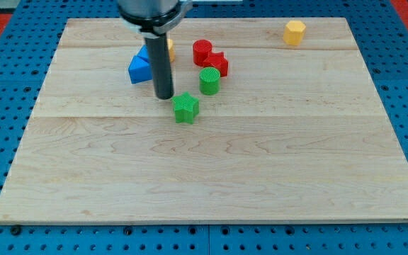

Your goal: Move the yellow hexagon to the center of the board

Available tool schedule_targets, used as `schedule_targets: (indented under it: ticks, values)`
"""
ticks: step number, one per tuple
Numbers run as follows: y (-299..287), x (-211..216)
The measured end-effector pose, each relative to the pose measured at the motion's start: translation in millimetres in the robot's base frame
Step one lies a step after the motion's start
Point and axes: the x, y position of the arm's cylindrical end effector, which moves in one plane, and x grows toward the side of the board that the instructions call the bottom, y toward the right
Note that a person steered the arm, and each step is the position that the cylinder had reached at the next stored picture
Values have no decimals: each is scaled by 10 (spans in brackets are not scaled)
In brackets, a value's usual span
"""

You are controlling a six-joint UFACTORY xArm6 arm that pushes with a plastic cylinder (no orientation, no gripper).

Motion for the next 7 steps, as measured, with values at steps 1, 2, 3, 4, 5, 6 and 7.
schedule_targets:
  ticks: [1, 2, 3, 4, 5, 6, 7]
  values:
    - [276, -13]
    - [427, -13]
    - [686, 73]
    - [776, 199]
    - [1634, 389]
    - [2634, -304]
    - [3031, -1334]
